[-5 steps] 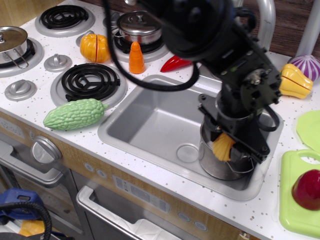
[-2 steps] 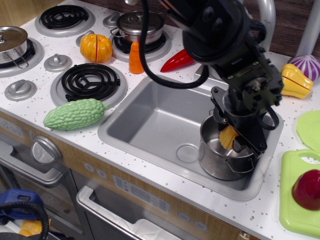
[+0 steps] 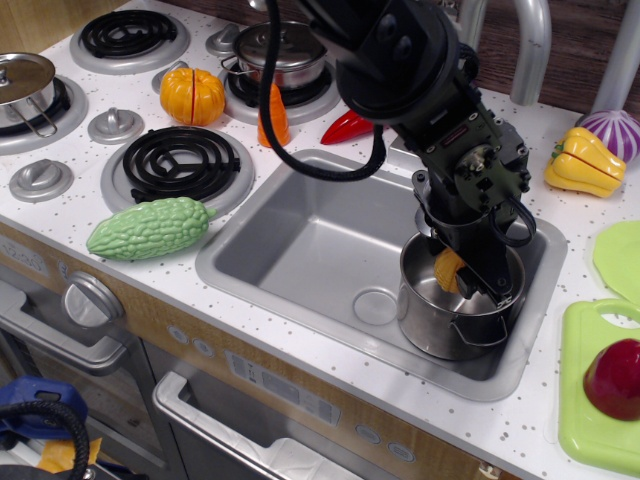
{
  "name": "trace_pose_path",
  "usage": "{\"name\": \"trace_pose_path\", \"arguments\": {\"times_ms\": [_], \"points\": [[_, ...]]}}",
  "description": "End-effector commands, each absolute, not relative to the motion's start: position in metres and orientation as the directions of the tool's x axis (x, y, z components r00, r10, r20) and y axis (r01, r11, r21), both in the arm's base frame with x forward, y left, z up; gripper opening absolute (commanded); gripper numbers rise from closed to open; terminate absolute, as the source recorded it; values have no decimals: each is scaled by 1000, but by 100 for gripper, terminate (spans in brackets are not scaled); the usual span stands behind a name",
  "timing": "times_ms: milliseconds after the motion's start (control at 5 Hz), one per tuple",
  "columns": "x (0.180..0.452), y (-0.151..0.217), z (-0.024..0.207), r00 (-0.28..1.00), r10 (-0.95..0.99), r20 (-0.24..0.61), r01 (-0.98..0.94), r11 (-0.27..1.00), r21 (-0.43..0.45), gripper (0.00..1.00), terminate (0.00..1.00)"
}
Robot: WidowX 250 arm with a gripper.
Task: Put corn in pot which is in sink
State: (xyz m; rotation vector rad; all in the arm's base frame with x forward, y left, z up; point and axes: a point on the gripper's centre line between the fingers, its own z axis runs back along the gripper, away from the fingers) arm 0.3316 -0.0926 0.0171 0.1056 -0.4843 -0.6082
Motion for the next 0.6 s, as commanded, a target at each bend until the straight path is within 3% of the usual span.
{"name": "trace_pose_path", "arguments": {"times_ms": [0, 200, 400], "points": [[335, -91, 24, 699, -572, 430, 517, 819, 248, 100, 0], [335, -91, 24, 699, -572, 430, 517, 819, 248, 100, 0], [335, -91, 24, 699, -572, 430, 517, 819, 248, 100, 100]]}}
